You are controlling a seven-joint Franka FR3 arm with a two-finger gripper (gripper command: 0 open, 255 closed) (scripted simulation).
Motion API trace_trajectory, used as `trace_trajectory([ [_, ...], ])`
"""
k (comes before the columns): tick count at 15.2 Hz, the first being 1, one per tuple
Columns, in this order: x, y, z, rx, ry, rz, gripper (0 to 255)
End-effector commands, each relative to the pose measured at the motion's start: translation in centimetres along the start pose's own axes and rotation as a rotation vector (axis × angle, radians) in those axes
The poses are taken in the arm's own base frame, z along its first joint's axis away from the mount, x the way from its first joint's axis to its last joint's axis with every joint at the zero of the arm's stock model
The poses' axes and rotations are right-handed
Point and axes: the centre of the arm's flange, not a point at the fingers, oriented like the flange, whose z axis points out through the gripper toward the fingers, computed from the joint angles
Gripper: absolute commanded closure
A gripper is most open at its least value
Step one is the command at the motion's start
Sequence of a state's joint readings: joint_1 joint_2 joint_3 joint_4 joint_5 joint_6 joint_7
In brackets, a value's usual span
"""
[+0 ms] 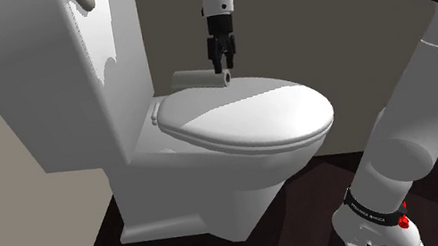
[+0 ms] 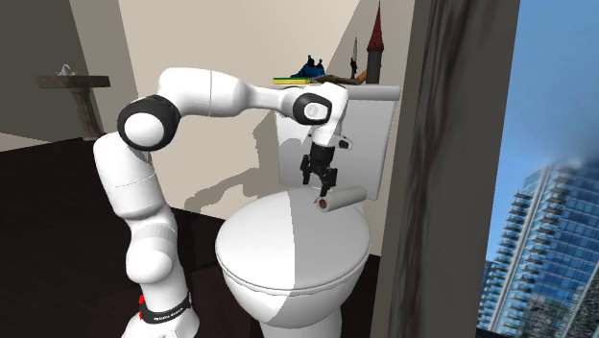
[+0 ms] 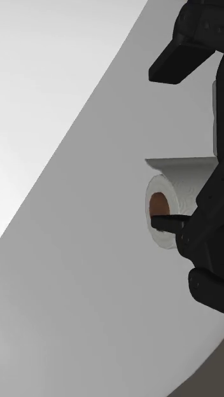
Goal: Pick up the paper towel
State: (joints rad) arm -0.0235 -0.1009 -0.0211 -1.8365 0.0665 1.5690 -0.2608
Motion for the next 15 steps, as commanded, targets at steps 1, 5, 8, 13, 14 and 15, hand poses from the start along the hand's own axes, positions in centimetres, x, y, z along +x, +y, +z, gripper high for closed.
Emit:
trace_trajectory([
  [1,2.7,1.2,-0.6,0.005,0.000,-0.015,0],
  [5,7.6,3.0,-1.7,0.015,0.001,-0.042,0],
  [8,8.5,3.4,-0.8,0.016,0.002,-0.046,0],
  [13,8.9,3.7,1.8,0.016,0.002,-0.046,0],
  [14,9.0,3.7,2.1,0.016,0.002,-0.046,0],
  [15,9.0,3.7,2.1,0.016,0.002,-0.046,0],
])
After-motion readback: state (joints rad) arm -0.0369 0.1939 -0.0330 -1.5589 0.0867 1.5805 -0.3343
